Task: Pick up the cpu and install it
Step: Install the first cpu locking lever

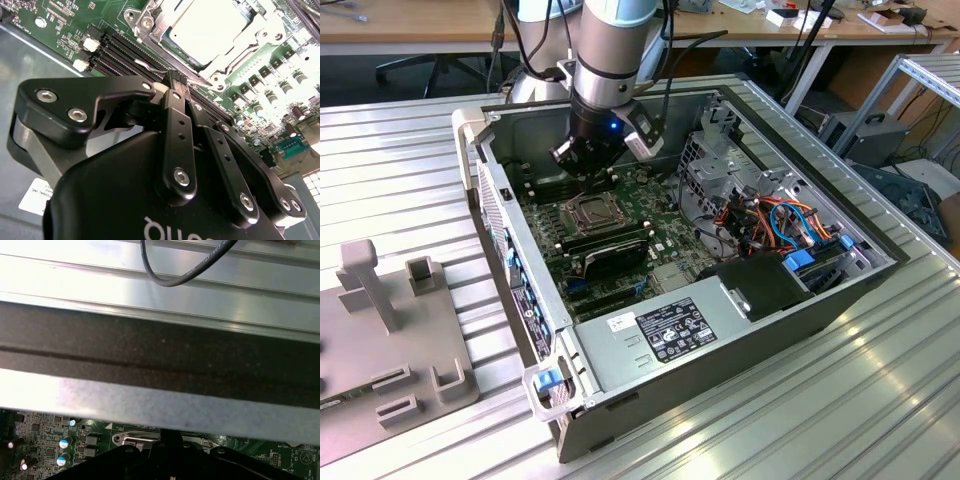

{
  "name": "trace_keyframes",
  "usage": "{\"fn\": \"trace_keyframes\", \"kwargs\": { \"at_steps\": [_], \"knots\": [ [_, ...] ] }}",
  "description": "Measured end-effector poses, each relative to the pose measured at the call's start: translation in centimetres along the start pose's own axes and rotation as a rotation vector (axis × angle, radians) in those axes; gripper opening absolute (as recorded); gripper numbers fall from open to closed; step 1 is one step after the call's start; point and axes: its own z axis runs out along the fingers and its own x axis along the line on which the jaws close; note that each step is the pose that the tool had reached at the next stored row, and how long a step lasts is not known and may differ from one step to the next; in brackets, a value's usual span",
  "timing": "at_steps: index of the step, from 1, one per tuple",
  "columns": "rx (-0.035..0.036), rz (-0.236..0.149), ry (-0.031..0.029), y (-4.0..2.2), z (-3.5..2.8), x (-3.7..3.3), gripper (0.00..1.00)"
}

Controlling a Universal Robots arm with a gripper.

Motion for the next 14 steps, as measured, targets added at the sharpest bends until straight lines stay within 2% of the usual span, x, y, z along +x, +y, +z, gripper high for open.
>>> {"fn": "trace_keyframes", "kwargs": {
  "at_steps": [4, 14],
  "knots": [
    [-0.0003, 0.0, -0.0001, 0.25, 0.03, -0.03, 0.11],
    [-0.0003, 0.0, -0.0001, 0.23, 0.3, -0.02, 0.11]
  ]
}}
